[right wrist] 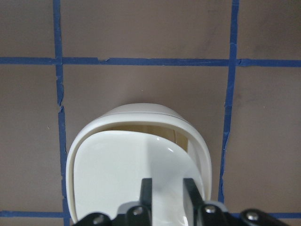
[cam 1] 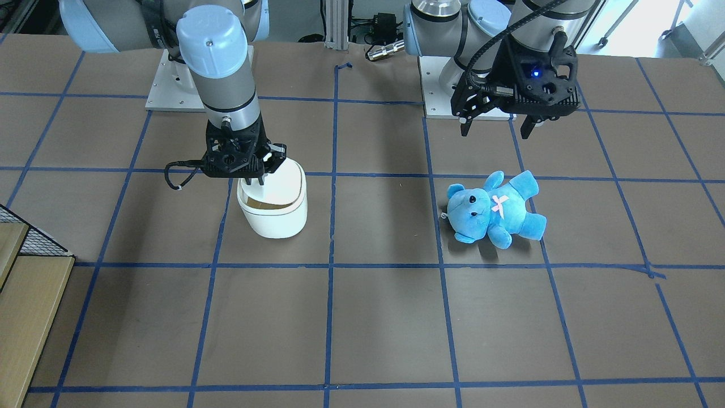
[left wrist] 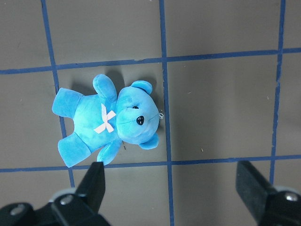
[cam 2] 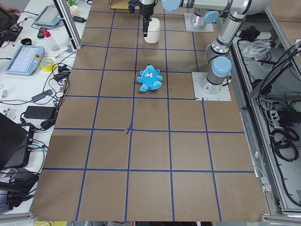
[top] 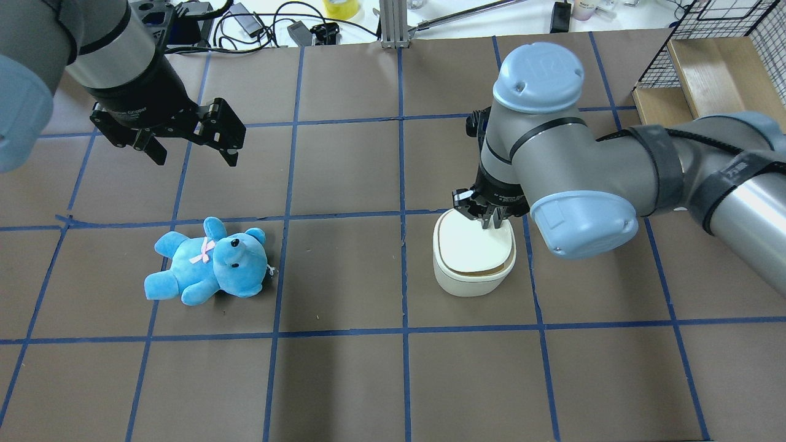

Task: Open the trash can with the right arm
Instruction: 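Lift the right gripper so the lid flips open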

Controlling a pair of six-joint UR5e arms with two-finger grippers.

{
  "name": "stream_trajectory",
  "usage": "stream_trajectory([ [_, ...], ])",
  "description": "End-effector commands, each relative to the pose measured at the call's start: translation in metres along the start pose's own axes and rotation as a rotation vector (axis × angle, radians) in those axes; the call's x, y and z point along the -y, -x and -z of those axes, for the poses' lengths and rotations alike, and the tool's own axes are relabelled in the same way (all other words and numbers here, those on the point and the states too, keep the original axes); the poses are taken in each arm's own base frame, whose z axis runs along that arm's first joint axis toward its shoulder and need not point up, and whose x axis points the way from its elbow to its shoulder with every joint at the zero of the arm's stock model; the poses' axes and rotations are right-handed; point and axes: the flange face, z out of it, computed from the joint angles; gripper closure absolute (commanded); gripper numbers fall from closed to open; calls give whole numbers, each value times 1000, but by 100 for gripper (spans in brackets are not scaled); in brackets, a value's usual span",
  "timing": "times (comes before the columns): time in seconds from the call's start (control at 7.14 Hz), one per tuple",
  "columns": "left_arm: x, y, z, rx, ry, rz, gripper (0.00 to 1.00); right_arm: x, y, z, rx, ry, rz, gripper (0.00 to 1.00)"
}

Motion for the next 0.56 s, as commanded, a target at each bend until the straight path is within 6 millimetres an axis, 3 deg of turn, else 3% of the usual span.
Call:
stream_trajectory([
  [0.0, 0, 0, 0, 0, 0, 0, 0, 10, -3, 69, -14, 27, -6, 0],
  [0.42, 0, 0, 0, 0, 0, 0, 0, 23, -12, 164, -5, -20, -11, 0],
])
